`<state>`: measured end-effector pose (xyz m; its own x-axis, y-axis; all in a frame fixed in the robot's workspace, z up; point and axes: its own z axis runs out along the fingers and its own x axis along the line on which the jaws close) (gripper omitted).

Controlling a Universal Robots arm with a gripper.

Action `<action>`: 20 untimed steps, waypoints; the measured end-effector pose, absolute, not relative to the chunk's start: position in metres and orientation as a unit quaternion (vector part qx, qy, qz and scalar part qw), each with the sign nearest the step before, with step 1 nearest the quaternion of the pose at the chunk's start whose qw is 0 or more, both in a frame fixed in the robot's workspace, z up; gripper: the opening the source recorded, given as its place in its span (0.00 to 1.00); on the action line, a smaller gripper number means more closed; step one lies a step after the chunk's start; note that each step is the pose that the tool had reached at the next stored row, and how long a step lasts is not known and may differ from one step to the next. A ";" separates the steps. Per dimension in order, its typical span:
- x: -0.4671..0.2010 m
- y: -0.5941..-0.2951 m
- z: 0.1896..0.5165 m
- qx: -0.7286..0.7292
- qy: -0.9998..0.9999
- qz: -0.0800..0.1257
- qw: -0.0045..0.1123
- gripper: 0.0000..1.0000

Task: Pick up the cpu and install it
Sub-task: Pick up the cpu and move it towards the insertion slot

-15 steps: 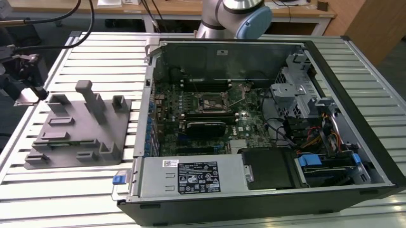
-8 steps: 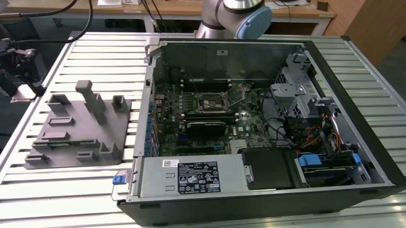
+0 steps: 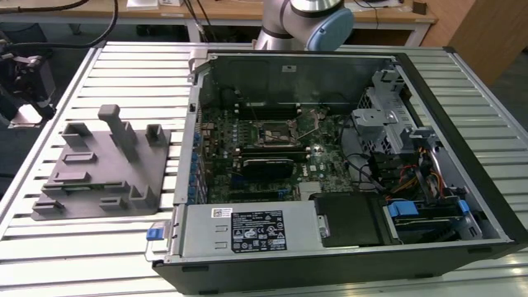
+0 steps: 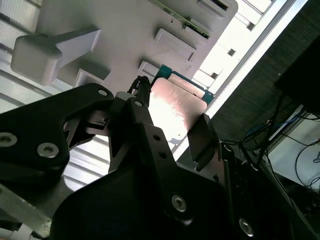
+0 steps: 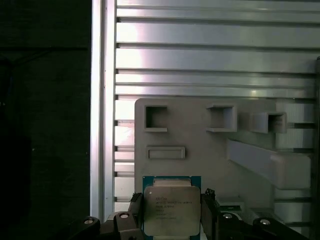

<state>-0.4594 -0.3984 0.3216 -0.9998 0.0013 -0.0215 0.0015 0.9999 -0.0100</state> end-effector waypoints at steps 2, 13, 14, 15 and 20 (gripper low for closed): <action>-0.459 -0.398 0.325 0.001 1.000 -0.005 0.011 0.54; -0.459 -0.397 0.340 0.001 1.000 -0.005 0.011 0.54; -0.459 -0.396 0.342 0.001 1.000 -0.005 0.011 0.54; -0.459 -0.396 0.343 0.001 1.000 -0.005 0.011 0.54; -0.459 -0.395 0.350 0.001 1.000 -0.005 0.011 0.54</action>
